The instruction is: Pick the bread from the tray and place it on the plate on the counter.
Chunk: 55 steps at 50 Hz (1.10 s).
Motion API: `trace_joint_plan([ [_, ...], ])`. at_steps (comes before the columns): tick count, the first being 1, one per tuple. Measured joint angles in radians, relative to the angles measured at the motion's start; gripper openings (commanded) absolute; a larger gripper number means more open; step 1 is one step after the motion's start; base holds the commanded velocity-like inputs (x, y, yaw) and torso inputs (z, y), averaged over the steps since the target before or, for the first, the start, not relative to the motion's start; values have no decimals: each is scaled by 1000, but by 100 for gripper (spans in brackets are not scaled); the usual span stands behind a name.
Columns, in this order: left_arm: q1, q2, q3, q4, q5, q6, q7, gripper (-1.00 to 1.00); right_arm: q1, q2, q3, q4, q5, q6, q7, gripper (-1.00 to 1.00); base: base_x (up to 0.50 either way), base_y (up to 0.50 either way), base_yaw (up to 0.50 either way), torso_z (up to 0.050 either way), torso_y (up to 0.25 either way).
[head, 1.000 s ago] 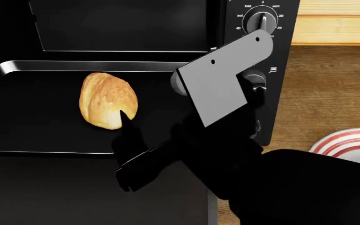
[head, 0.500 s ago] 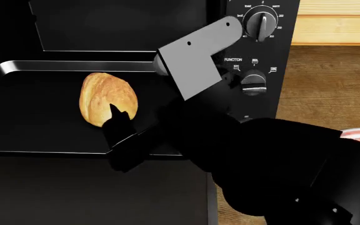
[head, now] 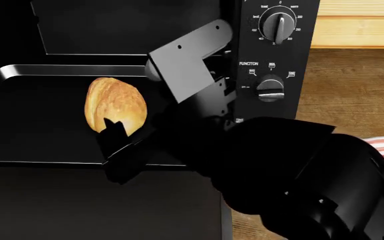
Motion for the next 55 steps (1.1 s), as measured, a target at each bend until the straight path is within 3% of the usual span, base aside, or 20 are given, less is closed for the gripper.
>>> trace_joint_plan([
  [55,28,-57,22,16,-24,52,-33,100,54,-116,-87,242,-102,-50,-147,100,0,0,0,0,0],
])
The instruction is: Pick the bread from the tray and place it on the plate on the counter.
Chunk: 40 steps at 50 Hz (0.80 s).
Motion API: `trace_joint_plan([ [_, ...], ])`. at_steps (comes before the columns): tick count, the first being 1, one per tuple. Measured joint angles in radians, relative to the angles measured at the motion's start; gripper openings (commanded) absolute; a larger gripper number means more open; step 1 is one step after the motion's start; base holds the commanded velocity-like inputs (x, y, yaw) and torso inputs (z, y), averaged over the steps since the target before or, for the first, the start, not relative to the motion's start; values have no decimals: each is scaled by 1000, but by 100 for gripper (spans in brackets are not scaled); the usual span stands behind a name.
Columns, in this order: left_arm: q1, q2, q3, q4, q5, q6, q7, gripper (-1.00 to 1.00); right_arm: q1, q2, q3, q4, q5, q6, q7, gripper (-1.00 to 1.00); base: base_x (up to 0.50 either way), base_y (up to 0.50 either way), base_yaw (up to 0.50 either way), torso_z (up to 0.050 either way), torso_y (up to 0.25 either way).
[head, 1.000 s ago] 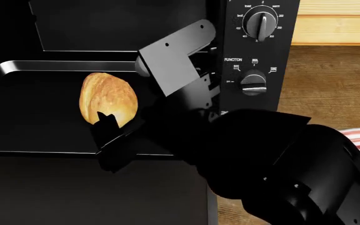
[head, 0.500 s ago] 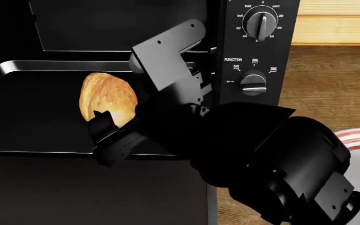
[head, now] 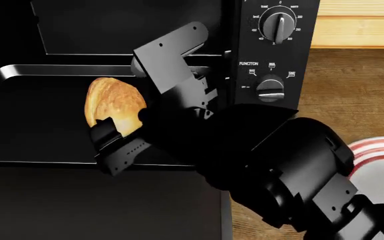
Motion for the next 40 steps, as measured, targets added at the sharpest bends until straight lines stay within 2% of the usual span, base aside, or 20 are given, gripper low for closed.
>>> trace_joint_plan([
  [4,6,-5,0,-1,1,7,-1,100,5,-12,-6,24,-8,-7,-14,100,0,0,0,0,0],
  [5,8,-6,0,-2,2,9,-1,100,6,-15,-7,30,-10,-9,-18,-100,0,0,0,0,0],
  [23,33,-20,4,-12,13,36,-4,100,-1,-13,18,41,20,-12,-6,-100,0,0,0,0,0],
  [40,55,-26,5,-22,25,60,-1,100,-55,93,124,-175,150,-20,133,-100,0,0,0,0,0],
])
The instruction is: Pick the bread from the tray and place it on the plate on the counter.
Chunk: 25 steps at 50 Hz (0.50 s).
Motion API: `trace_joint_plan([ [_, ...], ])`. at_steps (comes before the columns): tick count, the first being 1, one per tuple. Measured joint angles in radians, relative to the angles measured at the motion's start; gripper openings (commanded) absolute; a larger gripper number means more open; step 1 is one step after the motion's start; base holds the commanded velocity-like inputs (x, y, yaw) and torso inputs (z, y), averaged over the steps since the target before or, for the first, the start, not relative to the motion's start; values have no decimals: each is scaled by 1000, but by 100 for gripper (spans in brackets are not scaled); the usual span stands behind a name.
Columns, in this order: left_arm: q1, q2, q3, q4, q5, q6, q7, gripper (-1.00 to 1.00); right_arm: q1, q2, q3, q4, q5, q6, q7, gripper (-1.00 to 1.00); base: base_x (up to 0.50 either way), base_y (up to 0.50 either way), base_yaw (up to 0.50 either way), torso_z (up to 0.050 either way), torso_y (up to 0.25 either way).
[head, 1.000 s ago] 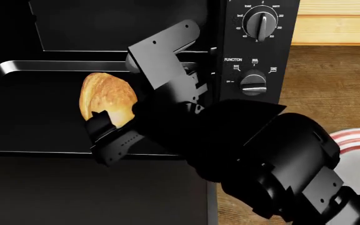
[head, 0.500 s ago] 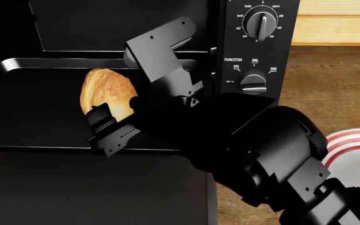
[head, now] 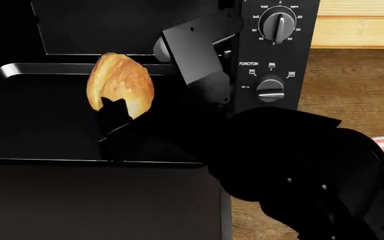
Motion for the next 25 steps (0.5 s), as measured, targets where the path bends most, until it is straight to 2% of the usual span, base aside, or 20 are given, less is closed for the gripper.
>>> trace_joint_plan([
  [11,3,-5,3,0,-1,7,-5,100,-71,113,74,-205,80,-12,130,-100,0,0,0,0,0],
  [25,5,-8,14,0,5,16,-8,100,-225,310,199,-475,190,-75,300,-100,0,0,0,0,0],
])
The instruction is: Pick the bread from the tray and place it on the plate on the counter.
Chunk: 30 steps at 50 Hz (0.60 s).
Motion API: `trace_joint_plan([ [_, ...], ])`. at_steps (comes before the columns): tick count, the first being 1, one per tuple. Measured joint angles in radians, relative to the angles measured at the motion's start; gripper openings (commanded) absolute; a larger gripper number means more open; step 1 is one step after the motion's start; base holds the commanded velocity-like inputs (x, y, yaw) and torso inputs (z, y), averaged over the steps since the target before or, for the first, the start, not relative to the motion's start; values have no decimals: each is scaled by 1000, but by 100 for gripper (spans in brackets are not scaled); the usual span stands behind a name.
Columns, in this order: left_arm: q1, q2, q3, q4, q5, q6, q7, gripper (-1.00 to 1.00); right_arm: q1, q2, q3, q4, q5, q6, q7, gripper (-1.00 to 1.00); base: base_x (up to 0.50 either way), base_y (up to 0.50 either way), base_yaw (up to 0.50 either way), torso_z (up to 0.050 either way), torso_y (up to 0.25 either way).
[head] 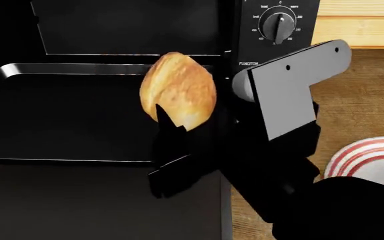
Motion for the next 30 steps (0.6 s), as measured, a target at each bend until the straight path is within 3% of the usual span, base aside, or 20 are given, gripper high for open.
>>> trace_joint_plan([
  [17,8,-4,10,-1,9,14,0,100,-286,305,218,-195,83,-173,168,-100,0,0,0,0,0],
  [30,1,-1,28,-5,18,18,0,100,-598,495,395,-217,81,-333,241,-100,0,0,0,0,0],
])
